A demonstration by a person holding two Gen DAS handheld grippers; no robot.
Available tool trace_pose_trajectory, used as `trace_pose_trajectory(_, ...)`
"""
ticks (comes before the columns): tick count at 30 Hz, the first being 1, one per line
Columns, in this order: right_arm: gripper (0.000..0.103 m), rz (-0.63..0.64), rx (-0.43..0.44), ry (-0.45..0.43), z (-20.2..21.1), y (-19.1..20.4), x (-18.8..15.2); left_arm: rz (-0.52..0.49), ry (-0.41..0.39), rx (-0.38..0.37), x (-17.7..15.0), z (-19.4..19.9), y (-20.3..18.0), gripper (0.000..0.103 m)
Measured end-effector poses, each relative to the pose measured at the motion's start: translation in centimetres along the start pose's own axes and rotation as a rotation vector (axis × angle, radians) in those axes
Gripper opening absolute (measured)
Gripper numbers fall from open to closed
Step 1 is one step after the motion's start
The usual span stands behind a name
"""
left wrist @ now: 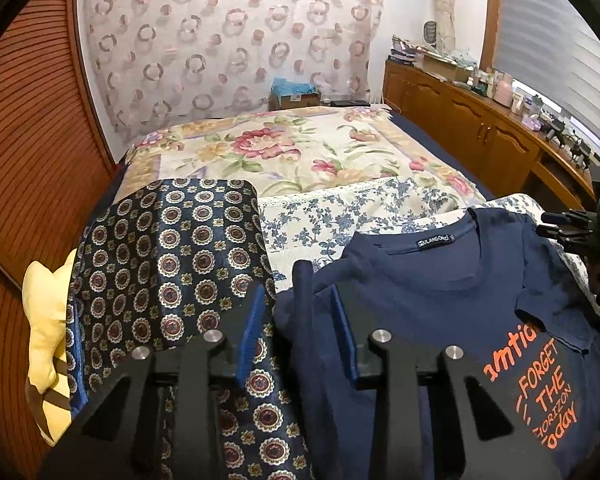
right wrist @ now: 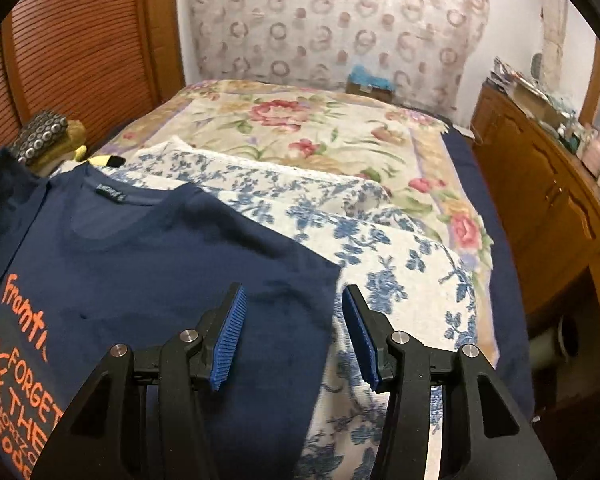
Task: Fold small clothes
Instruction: 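Grasp the shirt edge beside the pillow with the left tool while the right tool grasps the other edge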
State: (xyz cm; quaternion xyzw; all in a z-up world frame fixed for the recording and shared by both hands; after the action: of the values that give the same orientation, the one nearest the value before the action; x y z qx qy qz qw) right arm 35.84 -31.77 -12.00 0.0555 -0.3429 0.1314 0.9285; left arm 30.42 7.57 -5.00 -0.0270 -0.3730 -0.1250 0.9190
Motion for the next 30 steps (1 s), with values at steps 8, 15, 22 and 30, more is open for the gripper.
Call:
trace_pose_trajectory(8,0.051,-0.011,0.000,0.035,-0.3,-1.0,-1.0,0.002,0.027,0.018,-0.1,-1.0,0.2,0.032)
trace_pose_trajectory(15,0.051,-0.028,0.032,0.057,-1.4,-0.7,-1.0,-0.002,0.032,0.010,-0.3,-1.4,0.1,0.032)
trace_pose_trajectory(22,0.051,-0.036,0.038,0.052,-1.8,-0.7,-0.6,-0.015,0.042,-0.002,-0.5,-1.7,-0.5,0.031)
trace_pose_trajectory(30,0.007,0.061,0.067,0.082,-1.8,1.6,-0.3,0.000,-0.002,-0.069,-1.0,-0.1,-2.4,0.002)
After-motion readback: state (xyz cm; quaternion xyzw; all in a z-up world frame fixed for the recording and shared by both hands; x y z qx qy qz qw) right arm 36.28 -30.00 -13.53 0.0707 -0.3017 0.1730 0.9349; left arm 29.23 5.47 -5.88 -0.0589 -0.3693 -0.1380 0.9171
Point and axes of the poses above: each gripper's, at about its wrist camera, not at the fingertips, and z roughly against the way its jaws point, y to its left, x to its top, the point moved 6 cm from there along -z, roughly the way its jaws point, and after that the axes turned 6 degrees about -z, right-handed, at the moved point
